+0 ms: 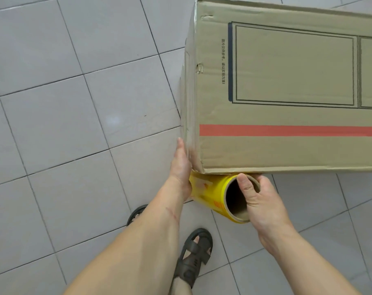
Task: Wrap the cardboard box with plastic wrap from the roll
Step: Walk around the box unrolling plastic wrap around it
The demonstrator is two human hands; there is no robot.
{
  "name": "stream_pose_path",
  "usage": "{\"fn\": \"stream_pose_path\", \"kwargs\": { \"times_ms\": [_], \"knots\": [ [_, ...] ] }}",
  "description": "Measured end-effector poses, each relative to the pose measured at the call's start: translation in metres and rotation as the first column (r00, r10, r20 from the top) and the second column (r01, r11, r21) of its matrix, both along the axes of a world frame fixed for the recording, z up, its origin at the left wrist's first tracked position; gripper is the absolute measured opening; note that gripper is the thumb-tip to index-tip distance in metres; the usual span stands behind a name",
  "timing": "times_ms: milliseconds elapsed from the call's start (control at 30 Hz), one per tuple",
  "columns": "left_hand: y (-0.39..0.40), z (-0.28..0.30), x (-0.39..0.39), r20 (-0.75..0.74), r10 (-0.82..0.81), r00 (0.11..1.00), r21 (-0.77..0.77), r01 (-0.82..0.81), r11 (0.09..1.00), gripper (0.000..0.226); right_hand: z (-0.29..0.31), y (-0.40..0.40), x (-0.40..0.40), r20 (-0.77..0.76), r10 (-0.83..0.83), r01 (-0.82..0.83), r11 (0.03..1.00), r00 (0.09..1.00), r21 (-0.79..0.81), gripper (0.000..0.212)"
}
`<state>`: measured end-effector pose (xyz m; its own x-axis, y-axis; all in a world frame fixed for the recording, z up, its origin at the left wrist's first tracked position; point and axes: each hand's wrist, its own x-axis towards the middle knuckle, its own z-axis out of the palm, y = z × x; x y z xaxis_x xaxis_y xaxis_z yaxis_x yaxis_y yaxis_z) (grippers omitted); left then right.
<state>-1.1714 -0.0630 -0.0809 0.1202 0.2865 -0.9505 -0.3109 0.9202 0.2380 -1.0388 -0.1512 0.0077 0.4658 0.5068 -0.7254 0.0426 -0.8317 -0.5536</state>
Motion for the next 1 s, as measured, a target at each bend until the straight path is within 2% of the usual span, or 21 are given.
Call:
{"fn": "stream_pose_path", "kwargs": {
  "times_ms": [33,133,233,300,400,433,533,600,667,800,900,1000],
  "knots": [
    [0.002,-0.002,0.001,-0.043,0.016,0.999,-0.011,-0.017,1.0,0.055,0.001,0.001,0.0,-0.005,-0.002,0.002,1.0,1.0,-0.002,0.021],
    [-0.003,-0.033,0.006,0.009,-0.051,0.999,-0.052,0.052,0.997,0.074,-0.002,0.0,-0.001,-0.025,-0.023,0.023,1.0,0.999,-0.01,0.027],
    [-0.004,-0.039,0.005,0.046,-0.049,0.998,-0.069,0.052,0.996,0.075,-0.002,0.001,-0.002,-0.02,-0.038,0.038,0.999,0.999,0.001,0.043],
    [-0.008,-0.028,0.005,0.057,0.002,0.998,-0.058,0.001,0.998,0.08,-0.001,0.0,-0.003,-0.056,-0.079,0.078,0.997,0.995,-0.013,0.054],
    [-0.028,0.017,0.013,0.059,0.063,0.996,0.01,-0.064,0.998,0.09,0.003,-0.002,-0.005,-0.18,-0.169,0.16,0.985,0.969,-0.064,0.084],
    [-0.04,0.029,0.016,0.038,0.061,0.997,0.055,-0.063,0.996,0.098,0.005,-0.003,-0.006,-0.212,-0.185,0.173,0.982,0.96,-0.075,0.085],
    [-0.064,0.039,0.019,-0.058,-0.088,0.994,0.13,0.095,0.987,0.136,0.008,-0.007,-0.009,-0.254,-0.216,0.204,0.976,0.943,-0.073,0.074],
    [-0.061,0.054,0.02,-0.082,-0.268,0.96,0.147,0.277,0.95,0.137,0.011,-0.012,-0.011,-0.257,-0.221,0.214,0.975,0.941,-0.058,0.075],
    [-0.055,0.067,0.022,-0.064,-0.39,0.918,0.078,0.394,0.916,0.124,0.014,-0.014,-0.009,-0.265,-0.207,0.205,0.978,0.942,-0.036,0.059],
    [-0.055,0.063,0.022,-0.033,-0.454,0.89,0.007,0.454,0.891,0.156,0.014,-0.017,0.001,-0.293,-0.085,0.086,0.996,0.952,-0.01,0.031],
    [-0.058,0.065,0.032,-0.056,-0.524,0.85,0.036,0.526,0.849,0.14,0.011,-0.026,0.012,-0.308,-0.073,0.081,0.997,0.949,0.013,0.032],
    [-0.061,0.071,0.054,-0.135,-0.494,0.859,0.037,0.503,0.864,0.121,0.009,-0.038,0.026,-0.301,-0.107,0.126,0.991,0.948,0.043,0.043]
  ]
}}
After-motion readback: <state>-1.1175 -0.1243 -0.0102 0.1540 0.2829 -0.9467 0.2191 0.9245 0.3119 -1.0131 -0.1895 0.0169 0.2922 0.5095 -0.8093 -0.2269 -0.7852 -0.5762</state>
